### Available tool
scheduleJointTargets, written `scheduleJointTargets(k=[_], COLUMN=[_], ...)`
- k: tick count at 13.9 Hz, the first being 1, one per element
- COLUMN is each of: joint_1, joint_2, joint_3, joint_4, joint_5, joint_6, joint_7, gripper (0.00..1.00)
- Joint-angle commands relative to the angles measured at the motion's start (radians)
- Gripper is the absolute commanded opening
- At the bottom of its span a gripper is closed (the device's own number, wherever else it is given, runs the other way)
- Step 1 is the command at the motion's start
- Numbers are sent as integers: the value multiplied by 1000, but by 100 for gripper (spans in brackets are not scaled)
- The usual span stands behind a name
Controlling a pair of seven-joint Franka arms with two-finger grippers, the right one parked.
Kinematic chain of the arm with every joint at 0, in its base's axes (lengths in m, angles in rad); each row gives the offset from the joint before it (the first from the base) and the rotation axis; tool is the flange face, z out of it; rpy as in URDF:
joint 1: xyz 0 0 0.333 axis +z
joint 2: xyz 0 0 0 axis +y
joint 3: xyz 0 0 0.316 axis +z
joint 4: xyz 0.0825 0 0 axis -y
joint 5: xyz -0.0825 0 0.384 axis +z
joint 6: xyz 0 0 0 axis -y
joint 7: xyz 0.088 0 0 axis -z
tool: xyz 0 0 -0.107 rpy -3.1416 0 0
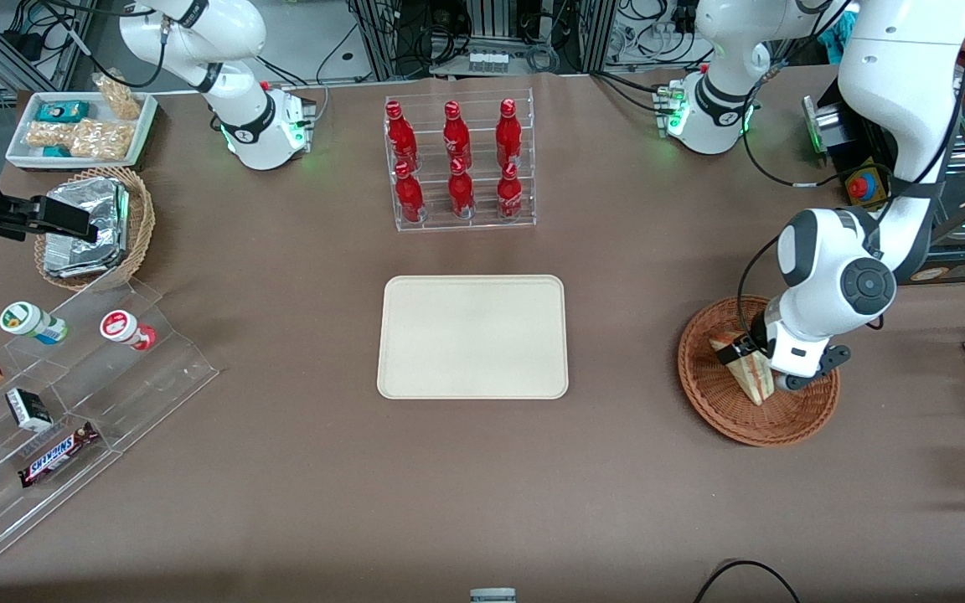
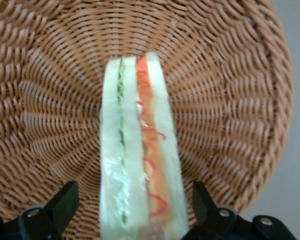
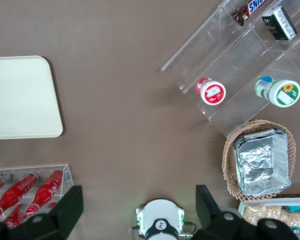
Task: Place sandwich from basket to tray
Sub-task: 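Lower the open left gripper around the sandwich and close it, then lift the sandwich and carry it toward the cream tray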
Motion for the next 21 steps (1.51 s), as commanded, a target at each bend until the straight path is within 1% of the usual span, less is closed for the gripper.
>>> scheduleJointTargets(k=[1, 2, 3, 4, 5, 6, 7, 10, 12, 14, 15, 18, 21], joint_1=[5, 4, 5, 4, 4, 4, 2, -7, -9, -25, -44, -140, -275], joint_2=[-1, -1, -1, -1, -3, -3, -6, -33, -76, -114, -130, -136, -122], joint_3=[-2, -2, -2, -2, -2, -2, -2, -3, -9, -28, -31, -65, -68], joint_4=[7, 7, 6, 4, 3, 3, 3, 21, 33, 71, 94, 119, 122], joint_5=[4, 4, 4, 4, 2, 2, 2, 1, 2, 1, -1, -9, -9], joint_6=[7, 7, 7, 7, 4, 2, 1, -53, -126, -235, -295, -332, -324], joint_7=[-5, -14, -16, -17, -17, -19, -25, -28, -24, -24, -20, -30, -27], gripper=[84, 62, 43, 28, 22, 18, 15, 15, 14, 14, 16, 17, 17])
